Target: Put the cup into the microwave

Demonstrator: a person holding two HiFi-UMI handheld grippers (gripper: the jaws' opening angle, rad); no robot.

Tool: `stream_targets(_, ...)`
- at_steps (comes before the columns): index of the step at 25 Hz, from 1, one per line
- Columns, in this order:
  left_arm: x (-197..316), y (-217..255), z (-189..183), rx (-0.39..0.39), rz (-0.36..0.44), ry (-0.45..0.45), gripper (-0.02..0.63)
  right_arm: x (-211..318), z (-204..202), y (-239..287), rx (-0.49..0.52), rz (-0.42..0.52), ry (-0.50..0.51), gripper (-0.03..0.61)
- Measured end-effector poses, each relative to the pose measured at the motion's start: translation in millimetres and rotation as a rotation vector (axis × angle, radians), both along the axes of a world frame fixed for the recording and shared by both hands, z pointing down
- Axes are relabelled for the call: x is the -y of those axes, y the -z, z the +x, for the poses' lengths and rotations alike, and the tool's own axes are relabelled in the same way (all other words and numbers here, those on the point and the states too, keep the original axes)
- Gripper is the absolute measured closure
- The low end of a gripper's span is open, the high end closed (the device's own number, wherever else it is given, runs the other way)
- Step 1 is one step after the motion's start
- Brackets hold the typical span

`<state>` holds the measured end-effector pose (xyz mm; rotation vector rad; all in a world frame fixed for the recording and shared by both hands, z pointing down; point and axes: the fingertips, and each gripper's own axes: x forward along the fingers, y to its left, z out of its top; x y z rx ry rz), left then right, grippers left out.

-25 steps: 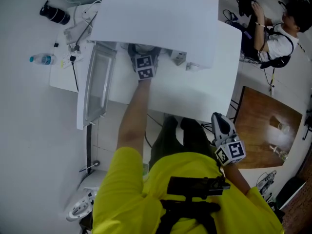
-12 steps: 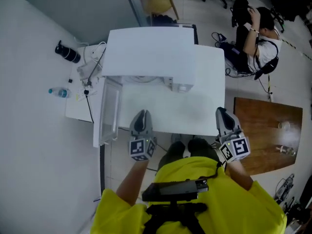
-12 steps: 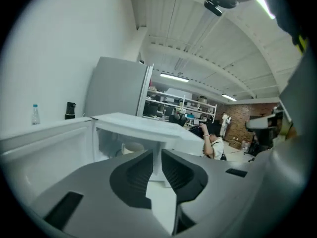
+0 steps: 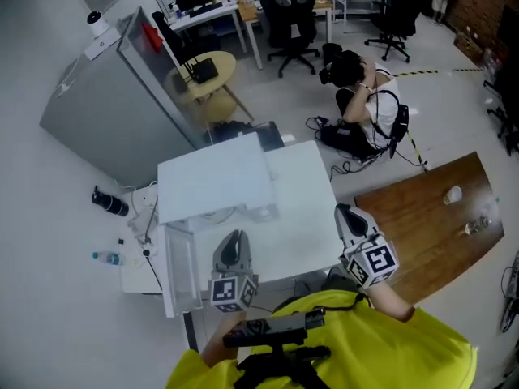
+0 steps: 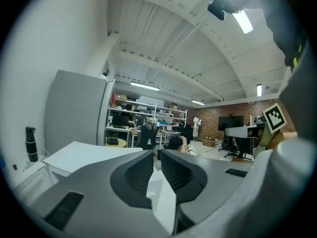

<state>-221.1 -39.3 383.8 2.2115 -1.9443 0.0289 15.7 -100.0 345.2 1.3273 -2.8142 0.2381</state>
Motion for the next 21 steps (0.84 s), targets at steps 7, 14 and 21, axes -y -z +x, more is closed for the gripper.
stream_targets(7, 20, -9, 34, -0.046, -0.028, -0.055, 0.568, -4, 17, 8, 0.0, 0.002, -0.024, 0.575)
stream_targets(14, 12, -17, 31, -0.004, -0.047, -0.058, 0.568, -7, 21, -2, -0.012, -0.008, -0.04, 0.575)
stream_targets(21, 12, -15, 24, -0.004, -0.048, -0.053, 0.568, 3, 15, 4, -0.017, 0.015, -0.069, 0.575)
